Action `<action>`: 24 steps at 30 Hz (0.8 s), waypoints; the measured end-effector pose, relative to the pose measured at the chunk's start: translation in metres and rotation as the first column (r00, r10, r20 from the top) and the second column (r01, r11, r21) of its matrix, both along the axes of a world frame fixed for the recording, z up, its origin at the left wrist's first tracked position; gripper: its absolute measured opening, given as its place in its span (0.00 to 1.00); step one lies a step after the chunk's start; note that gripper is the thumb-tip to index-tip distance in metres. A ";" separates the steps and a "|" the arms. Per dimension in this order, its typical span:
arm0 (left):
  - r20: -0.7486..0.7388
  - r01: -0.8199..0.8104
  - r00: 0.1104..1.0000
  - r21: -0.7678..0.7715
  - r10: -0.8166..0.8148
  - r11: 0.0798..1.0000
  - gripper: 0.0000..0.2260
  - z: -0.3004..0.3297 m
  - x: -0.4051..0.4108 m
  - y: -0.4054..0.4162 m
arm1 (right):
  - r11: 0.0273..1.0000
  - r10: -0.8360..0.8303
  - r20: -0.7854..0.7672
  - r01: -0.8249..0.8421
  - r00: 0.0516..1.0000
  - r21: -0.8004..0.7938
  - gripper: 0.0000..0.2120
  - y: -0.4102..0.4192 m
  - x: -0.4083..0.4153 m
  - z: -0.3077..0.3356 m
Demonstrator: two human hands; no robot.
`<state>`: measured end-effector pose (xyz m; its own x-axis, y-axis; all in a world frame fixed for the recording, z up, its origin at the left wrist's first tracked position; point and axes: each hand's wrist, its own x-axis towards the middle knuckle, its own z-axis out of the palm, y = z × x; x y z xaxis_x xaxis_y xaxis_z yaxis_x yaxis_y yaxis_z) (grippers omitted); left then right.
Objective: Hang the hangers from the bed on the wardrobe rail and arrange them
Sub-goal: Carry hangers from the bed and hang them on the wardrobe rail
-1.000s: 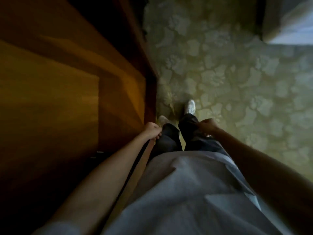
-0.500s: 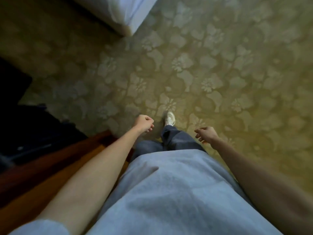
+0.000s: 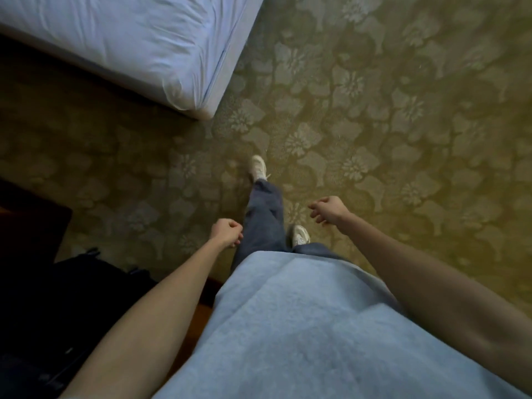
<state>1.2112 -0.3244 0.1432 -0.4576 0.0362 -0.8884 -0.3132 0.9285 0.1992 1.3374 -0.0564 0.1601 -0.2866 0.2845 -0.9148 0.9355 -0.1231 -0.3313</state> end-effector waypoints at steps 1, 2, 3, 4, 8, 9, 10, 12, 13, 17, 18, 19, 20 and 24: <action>0.010 -0.006 1.000 -0.027 0.006 1.000 0.09 -0.003 -0.013 -0.005 | 1.000 0.000 -0.022 0.000 1.000 -0.005 0.12 0.006 -0.029 0.000; 0.013 -0.008 1.000 -0.049 0.008 0.999 0.08 -0.006 -0.028 -0.007 | 1.000 -0.004 -0.039 0.004 0.999 -0.007 0.12 0.012 -0.059 0.000; 0.008 -0.005 1.000 -0.064 0.005 0.998 0.08 -0.008 -0.047 -0.009 | 1.000 -0.013 -0.053 0.013 0.998 -0.007 0.12 0.020 -0.088 -0.002; 0.006 0.005 1.000 -0.072 -0.004 0.997 0.09 -0.011 -0.067 -0.008 | 1.000 -0.018 -0.061 0.018 0.998 0.001 0.12 0.028 -0.116 -0.004; 0.044 0.010 0.999 -0.064 -0.007 0.998 0.09 -0.009 -0.167 0.012 | 0.999 -0.012 -0.018 0.013 1.000 0.032 0.12 0.063 -0.208 -0.006; 0.040 0.003 0.999 -0.060 -0.001 0.998 0.09 -0.005 -0.194 0.022 | 0.999 -0.020 0.006 0.020 1.000 0.037 0.12 0.071 -0.225 -0.001; 0.028 -0.003 1.000 -0.051 0.005 0.999 0.10 -0.003 -0.220 0.034 | 0.998 -0.030 0.025 0.028 0.999 0.051 0.11 0.080 -0.240 0.006; 0.017 -0.002 1.000 -0.008 0.002 1.000 0.11 0.002 -0.271 0.068 | 0.996 -0.055 0.050 0.050 0.997 0.078 0.10 0.102 -0.263 0.013; 0.022 -0.004 1.000 0.018 0.004 1.000 0.11 0.005 -0.296 0.090 | 0.993 -0.083 0.063 0.078 0.995 0.087 0.09 0.115 -0.271 0.016; -0.003 0.021 1.000 0.126 -0.021 0.992 0.11 0.010 -0.380 0.187 | 0.972 -0.157 0.102 0.135 0.982 0.191 0.10 0.164 -0.285 0.023; 0.000 0.040 0.999 0.155 -0.041 0.987 0.11 0.010 -0.401 0.217 | 0.962 -0.198 0.102 0.173 0.975 0.213 0.09 0.180 -0.290 0.025; 0.003 0.064 0.998 0.177 -0.066 0.982 0.11 0.012 -0.420 0.247 | 0.951 -0.246 0.107 0.219 0.963 0.217 0.09 0.196 -0.296 0.027; 0.007 0.092 0.995 0.202 -0.095 0.975 0.10 0.012 -0.437 0.276 | 0.942 -0.284 0.110 0.256 0.953 0.215 0.09 0.211 -0.300 0.026; 0.020 0.220 0.972 0.259 -0.233 0.941 0.08 0.007 -0.495 0.383 | 0.927 -0.357 0.166 0.328 0.919 0.180 0.09 0.270 -0.317 0.014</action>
